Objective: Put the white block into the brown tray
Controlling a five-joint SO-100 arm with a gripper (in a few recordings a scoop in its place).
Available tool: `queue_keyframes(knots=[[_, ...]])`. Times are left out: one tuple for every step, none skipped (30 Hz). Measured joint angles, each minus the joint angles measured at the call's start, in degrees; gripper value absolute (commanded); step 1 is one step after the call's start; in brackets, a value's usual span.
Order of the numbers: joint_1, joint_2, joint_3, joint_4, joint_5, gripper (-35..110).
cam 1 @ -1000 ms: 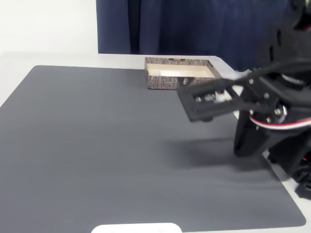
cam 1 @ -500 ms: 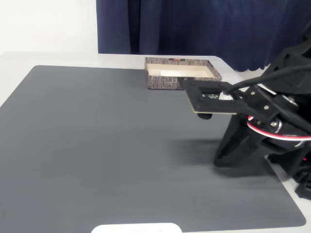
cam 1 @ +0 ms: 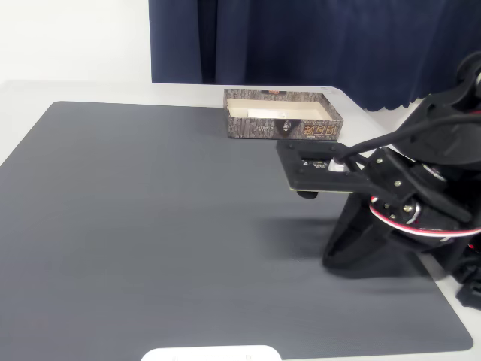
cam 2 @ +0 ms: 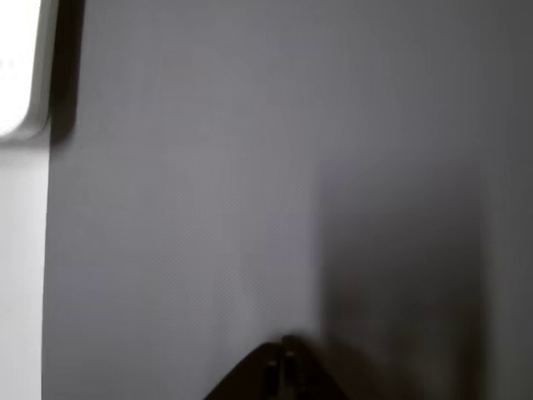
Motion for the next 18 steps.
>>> queue_keyframes(knots=[[0.0, 0.09, 0.0, 1.14, -0.09, 0], [0.0, 0.09, 0.0, 2.2, -0.09, 0], [0.0, 0.09, 0.0, 3.16, -0.09, 0], [0.0, 0.09, 0.0, 3.78, -0.09, 0], [0.0, 0.18, 0.0, 4.13, -0.35, 0], [0.0, 0.18, 0.0, 4.22, -0.7, 0], [0.0, 0.18, 0.0, 4.66, -1.41, 0], [0.0, 0.18, 0.0, 5.27, -1.41, 0], [0.0, 0.18, 0.0, 6.06, -1.41, 0], [0.0, 0.26, -0.09, 6.68, -1.41, 0], [0.0, 0.35, -0.18, 6.94, -1.49, 0], [0.0, 0.35, -0.18, 6.94, -1.49, 0], [0.0, 0.35, -0.18, 6.94, -1.49, 0], [0.0, 0.35, -0.18, 6.94, -1.49, 0], [0.0, 0.35, -0.18, 6.94, -1.49, 0], [0.0, 0.35, -0.18, 6.94, -1.49, 0], [0.0, 0.35, -0.18, 6.94, -1.49, 0], [0.0, 0.35, -0.18, 6.94, -1.49, 0]])
